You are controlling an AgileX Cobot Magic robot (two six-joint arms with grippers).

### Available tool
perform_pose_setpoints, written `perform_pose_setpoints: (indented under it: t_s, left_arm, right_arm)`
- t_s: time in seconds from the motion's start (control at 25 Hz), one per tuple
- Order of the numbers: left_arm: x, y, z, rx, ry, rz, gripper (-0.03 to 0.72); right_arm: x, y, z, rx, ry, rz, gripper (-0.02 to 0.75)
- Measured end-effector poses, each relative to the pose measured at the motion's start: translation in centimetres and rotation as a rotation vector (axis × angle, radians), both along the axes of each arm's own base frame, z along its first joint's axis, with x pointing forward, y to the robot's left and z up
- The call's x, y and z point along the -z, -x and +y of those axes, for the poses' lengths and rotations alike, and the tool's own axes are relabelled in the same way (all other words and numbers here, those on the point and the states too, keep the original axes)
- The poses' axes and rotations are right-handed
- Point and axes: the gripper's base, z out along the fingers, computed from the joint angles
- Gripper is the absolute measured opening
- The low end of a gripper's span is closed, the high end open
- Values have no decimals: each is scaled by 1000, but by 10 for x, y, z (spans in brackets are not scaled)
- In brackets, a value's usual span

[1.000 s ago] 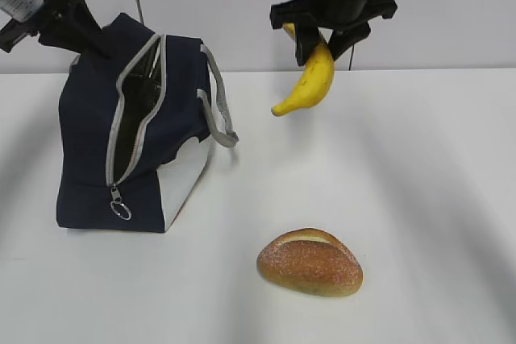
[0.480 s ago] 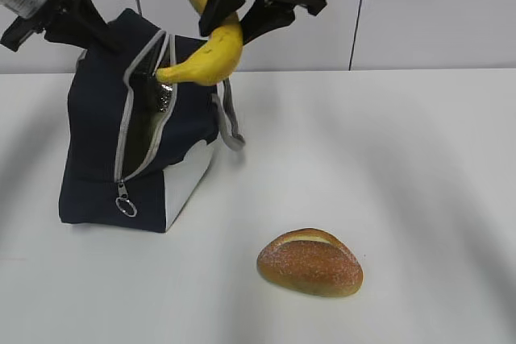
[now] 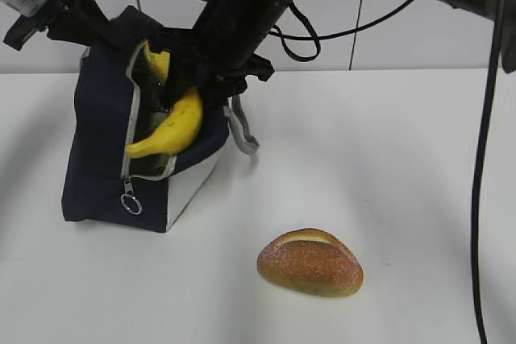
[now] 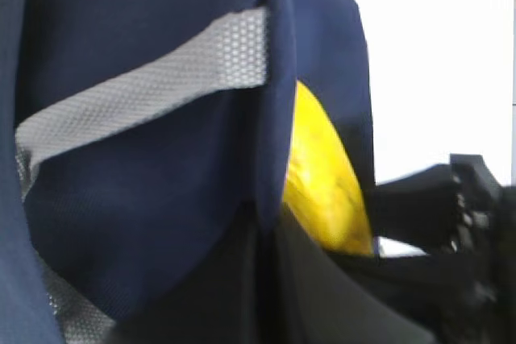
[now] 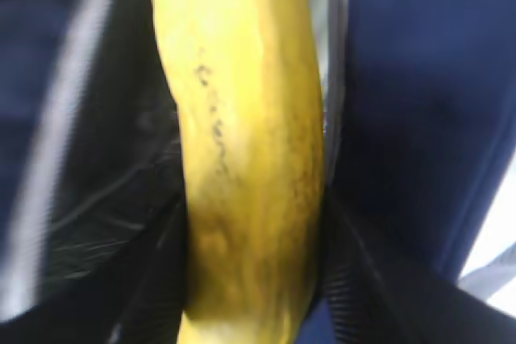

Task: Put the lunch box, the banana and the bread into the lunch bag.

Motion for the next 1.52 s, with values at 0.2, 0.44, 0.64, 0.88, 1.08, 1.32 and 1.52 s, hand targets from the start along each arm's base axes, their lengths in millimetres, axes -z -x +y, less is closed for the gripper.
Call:
perform_pose_setpoints:
  t_s: [0.2, 0.44, 0.64, 0.88, 1.08, 1.32, 1.52]
  left_arm:
    - [-1, 0, -1, 0, 11, 0, -3]
    - [-1, 0, -1, 2, 11, -2, -3]
    - [-1, 0, -1, 3, 10, -3, -3]
    - [-1, 0, -1, 9, 8, -7, -3]
    - [-1, 0, -1, 14, 6, -11, -3]
    - [-1, 0, -1, 14, 6, -12, -3]
    - [-1, 0, -1, 16, 5, -13, -3]
  right_arm:
    - [14, -8, -7, 41, 108, -27, 354]
    - [13, -10, 3, 55, 107, -112, 354]
    - [11, -9, 12, 55, 92, -158, 353]
    - [10, -8, 18, 55, 76, -179, 377]
    - [9, -9, 19, 44, 59, -198, 557]
    - [3, -5, 17, -8, 100, -181, 595]
    - [-26, -1, 8, -53, 193, -217, 571]
